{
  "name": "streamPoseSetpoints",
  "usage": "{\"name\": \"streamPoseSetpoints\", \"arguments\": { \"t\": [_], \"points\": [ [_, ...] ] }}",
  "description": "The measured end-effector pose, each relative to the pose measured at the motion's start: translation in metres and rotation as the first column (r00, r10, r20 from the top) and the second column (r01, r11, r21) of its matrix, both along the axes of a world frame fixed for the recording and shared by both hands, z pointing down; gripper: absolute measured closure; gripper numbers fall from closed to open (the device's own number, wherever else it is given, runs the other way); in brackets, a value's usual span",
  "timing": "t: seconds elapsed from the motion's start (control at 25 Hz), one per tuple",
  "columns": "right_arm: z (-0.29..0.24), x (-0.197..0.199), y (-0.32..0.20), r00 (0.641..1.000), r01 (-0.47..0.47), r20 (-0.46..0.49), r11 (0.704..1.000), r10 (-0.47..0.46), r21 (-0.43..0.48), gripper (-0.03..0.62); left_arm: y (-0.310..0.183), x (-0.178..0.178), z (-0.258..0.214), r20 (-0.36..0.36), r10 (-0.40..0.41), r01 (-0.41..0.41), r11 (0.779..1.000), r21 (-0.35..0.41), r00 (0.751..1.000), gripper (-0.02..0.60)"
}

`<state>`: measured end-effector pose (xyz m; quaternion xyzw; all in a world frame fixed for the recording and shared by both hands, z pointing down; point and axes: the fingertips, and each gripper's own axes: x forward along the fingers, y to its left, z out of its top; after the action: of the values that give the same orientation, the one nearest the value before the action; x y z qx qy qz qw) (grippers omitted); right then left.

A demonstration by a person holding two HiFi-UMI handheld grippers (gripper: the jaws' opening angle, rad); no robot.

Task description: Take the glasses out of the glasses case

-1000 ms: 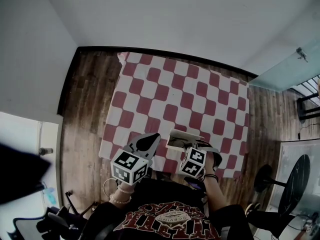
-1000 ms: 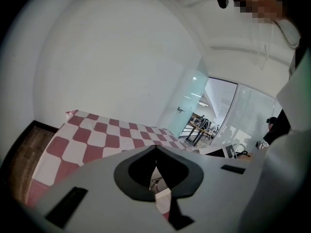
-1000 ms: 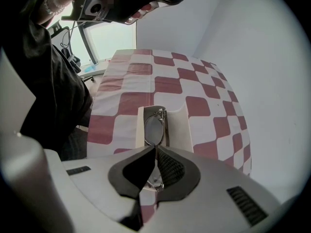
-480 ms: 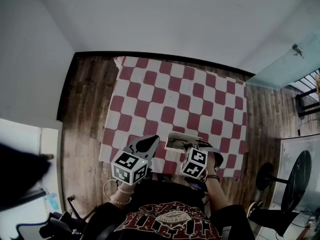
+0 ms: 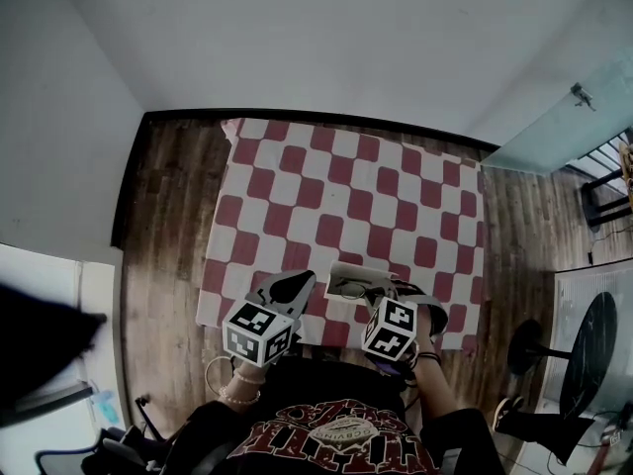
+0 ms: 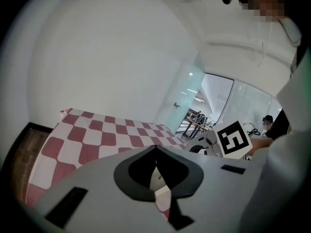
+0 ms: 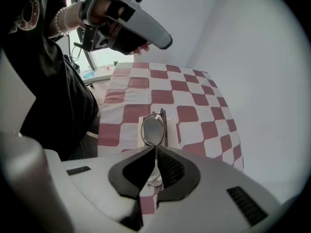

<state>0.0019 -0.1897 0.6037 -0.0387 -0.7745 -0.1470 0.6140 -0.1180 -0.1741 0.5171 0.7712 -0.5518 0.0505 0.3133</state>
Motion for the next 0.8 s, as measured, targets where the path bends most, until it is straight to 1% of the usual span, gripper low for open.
{"name": "streamPoseSetpoints", "arguments": {
  "t": [0.32,0.68,0.8],
  "points": [
    [-0.03,0.006,0.0,0.999,-0.033,0.034,0.999,0.033,-0.014,0.563,0.002,0.005,0.008,0.003,0.021,-0.021,1.0,-0.016,1.0,0.575],
    [-0.064,0.021,0.003,0.998,-0.025,0.05,0.999,0.027,-0.026,0.563,0.001,0.013,0.008,0.005,0.044,-0.043,0.999,-0.015,0.999,0.575],
    [-0.078,0.024,0.005,0.998,-0.02,0.064,0.999,0.021,-0.027,0.563,0.001,0.016,0.007,0.018,0.055,-0.055,0.998,-0.016,0.998,0.575]
  ]
}}
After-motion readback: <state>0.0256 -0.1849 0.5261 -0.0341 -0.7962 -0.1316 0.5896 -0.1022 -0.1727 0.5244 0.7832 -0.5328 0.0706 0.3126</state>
